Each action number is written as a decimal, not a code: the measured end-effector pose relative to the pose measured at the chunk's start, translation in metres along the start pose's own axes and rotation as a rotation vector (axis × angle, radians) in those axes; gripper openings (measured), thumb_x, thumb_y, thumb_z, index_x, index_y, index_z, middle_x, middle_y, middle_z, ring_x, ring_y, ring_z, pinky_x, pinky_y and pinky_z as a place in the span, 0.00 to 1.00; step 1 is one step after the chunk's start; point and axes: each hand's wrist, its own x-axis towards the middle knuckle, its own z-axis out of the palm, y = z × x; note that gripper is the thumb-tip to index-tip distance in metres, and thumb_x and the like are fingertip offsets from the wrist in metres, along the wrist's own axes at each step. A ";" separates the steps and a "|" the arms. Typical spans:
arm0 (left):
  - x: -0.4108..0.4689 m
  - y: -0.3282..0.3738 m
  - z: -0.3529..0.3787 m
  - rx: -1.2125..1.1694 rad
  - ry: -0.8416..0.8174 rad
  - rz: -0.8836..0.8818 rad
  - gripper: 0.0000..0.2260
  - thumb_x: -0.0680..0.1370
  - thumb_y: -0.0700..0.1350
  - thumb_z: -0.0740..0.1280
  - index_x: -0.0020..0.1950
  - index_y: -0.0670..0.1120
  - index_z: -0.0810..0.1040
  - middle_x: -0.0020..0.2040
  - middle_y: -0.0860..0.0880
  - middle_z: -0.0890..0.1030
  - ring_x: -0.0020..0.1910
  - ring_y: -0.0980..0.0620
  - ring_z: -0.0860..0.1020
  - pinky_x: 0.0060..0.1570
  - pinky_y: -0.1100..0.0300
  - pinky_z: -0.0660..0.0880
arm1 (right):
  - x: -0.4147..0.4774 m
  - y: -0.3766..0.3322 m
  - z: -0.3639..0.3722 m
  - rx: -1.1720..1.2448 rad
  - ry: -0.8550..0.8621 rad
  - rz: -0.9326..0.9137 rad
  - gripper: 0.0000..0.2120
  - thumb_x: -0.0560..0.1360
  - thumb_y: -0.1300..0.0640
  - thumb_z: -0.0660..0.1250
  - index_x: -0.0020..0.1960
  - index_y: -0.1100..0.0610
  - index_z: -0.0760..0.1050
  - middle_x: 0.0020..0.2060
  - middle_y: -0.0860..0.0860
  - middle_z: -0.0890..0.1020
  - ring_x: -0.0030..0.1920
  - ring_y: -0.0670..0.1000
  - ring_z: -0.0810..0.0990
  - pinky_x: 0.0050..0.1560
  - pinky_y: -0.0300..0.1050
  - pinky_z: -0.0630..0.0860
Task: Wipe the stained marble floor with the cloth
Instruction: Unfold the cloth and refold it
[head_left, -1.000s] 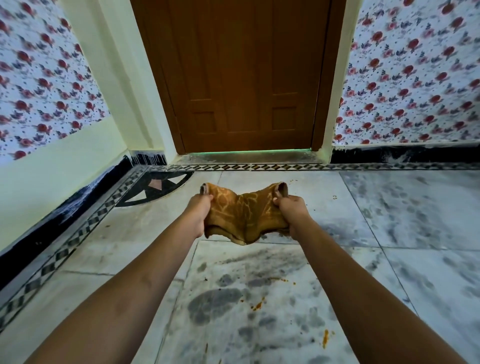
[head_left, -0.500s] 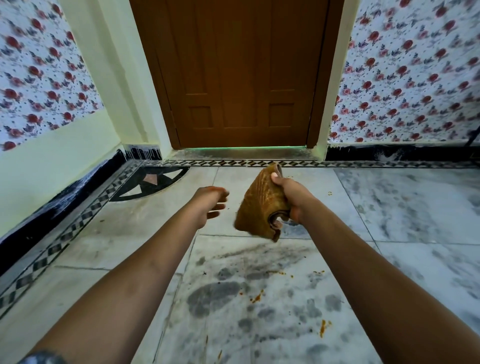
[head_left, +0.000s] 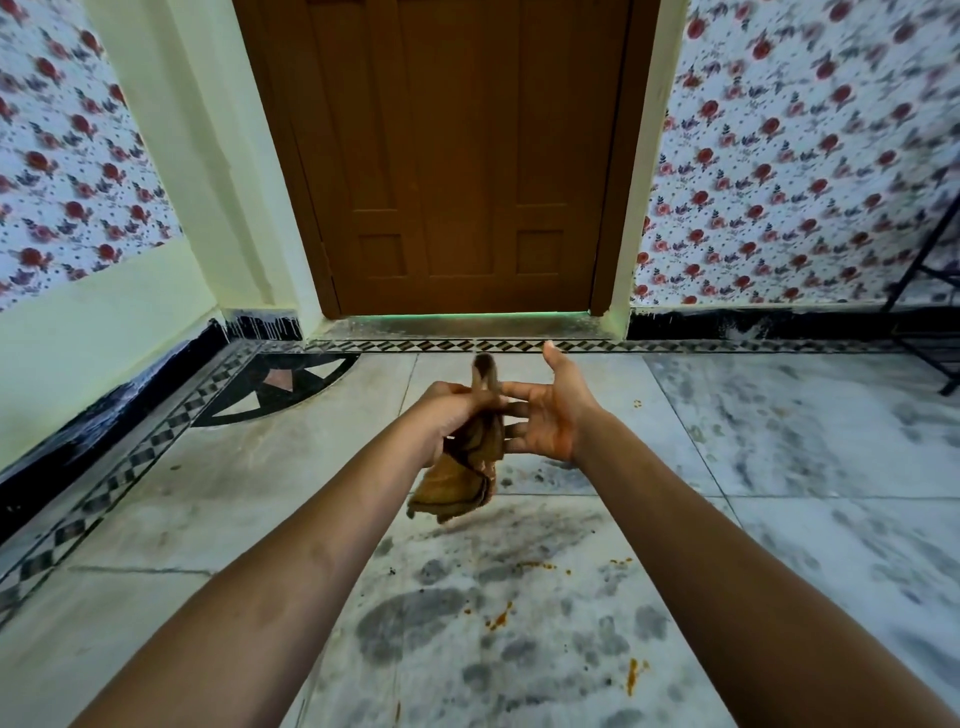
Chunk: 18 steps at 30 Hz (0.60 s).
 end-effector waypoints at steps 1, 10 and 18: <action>0.002 -0.003 -0.002 -0.029 0.030 -0.008 0.14 0.74 0.48 0.70 0.56 0.41 0.77 0.47 0.42 0.82 0.45 0.45 0.80 0.40 0.55 0.77 | 0.000 0.001 -0.002 -0.019 -0.016 0.005 0.39 0.75 0.30 0.45 0.61 0.63 0.73 0.57 0.61 0.75 0.56 0.65 0.74 0.53 0.64 0.71; -0.002 0.001 -0.017 -0.180 0.133 -0.102 0.05 0.77 0.46 0.62 0.47 0.45 0.75 0.51 0.42 0.78 0.50 0.45 0.76 0.49 0.52 0.76 | 0.011 0.011 -0.020 0.030 0.132 -0.017 0.35 0.78 0.35 0.43 0.64 0.60 0.73 0.59 0.59 0.78 0.57 0.60 0.77 0.60 0.56 0.70; -0.014 0.059 -0.009 -0.490 -0.027 0.011 0.09 0.74 0.47 0.68 0.50 0.43 0.78 0.47 0.42 0.81 0.46 0.45 0.79 0.44 0.55 0.76 | 0.023 0.042 -0.041 0.086 0.348 0.116 0.36 0.76 0.33 0.45 0.69 0.60 0.65 0.64 0.63 0.72 0.62 0.64 0.72 0.62 0.62 0.65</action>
